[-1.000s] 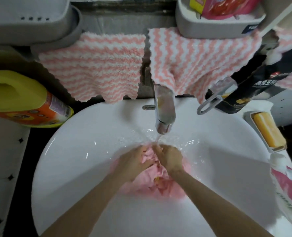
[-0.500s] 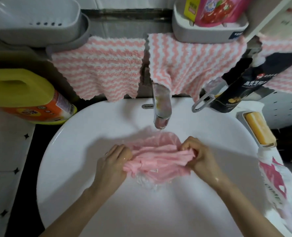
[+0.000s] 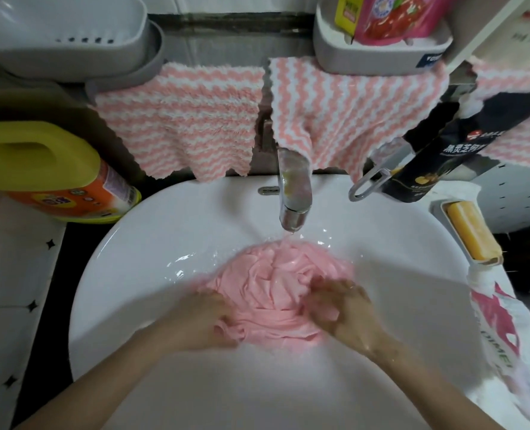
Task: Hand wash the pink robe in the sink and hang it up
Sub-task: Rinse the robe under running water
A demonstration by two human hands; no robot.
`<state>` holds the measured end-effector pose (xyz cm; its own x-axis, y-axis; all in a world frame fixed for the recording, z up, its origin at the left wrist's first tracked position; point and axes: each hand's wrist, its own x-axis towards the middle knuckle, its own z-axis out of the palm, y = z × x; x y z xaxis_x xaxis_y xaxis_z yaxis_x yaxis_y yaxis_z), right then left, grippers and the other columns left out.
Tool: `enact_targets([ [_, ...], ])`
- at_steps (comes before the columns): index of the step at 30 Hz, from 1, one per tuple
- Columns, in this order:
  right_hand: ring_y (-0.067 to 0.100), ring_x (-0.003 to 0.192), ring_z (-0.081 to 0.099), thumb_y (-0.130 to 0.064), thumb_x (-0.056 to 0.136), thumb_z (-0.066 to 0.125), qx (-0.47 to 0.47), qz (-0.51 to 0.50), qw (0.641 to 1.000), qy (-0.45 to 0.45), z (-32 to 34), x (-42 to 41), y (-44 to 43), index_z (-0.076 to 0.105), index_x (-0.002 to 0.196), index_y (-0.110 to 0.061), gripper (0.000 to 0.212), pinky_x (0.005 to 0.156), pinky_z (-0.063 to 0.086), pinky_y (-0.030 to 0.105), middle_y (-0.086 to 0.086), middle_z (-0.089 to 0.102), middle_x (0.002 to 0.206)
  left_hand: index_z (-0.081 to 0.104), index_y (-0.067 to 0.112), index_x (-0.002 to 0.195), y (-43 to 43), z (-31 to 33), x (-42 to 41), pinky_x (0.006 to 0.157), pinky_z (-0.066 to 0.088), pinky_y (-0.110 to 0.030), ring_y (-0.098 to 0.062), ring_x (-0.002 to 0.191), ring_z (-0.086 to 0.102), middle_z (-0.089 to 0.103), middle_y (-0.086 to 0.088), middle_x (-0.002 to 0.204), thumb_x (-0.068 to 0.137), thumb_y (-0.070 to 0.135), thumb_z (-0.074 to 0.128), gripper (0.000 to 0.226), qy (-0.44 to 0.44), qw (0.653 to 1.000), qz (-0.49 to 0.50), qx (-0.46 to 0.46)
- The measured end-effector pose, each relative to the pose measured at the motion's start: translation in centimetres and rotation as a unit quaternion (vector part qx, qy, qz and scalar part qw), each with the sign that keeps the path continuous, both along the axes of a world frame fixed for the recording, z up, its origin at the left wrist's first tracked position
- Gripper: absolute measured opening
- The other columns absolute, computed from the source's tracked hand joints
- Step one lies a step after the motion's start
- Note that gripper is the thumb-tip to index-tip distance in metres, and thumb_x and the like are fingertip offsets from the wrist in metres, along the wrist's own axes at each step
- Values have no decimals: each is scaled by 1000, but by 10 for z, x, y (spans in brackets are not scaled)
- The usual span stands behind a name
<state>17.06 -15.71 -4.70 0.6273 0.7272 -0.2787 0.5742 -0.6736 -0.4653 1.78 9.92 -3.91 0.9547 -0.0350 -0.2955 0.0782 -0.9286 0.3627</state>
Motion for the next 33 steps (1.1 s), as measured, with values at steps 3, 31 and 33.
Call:
enact_targets([
  [3, 26, 106, 55, -54, 82, 45, 129, -261, 956, 22, 10, 13, 14, 63, 119, -34, 46, 93, 44, 42, 1, 58, 119, 65, 22, 102, -5, 7, 32, 81, 48, -35, -22, 95, 58, 63, 3, 100, 78, 56, 34, 52, -112, 961, 249, -52],
  [31, 30, 89, 62, -54, 84, 40, 45, -45, 988, -141, -65, -36, 50, 47, 118, -28, 43, 75, 55, 40, 5, 55, 117, 52, 22, 117, -96, -82, 31, 71, 42, -37, -27, 81, 60, 65, -5, 105, 88, 37, 48, 33, -261, 925, 247, 124],
  [33, 25, 78, 63, -50, 81, 41, 55, -56, 986, -147, -63, -30, 56, 48, 111, -27, 38, 67, 56, 35, 4, 60, 101, 52, 18, 109, -93, -84, 38, 64, 40, -36, -27, 73, 58, 64, -6, 93, 93, 40, 38, 30, -256, 927, 242, 131],
])
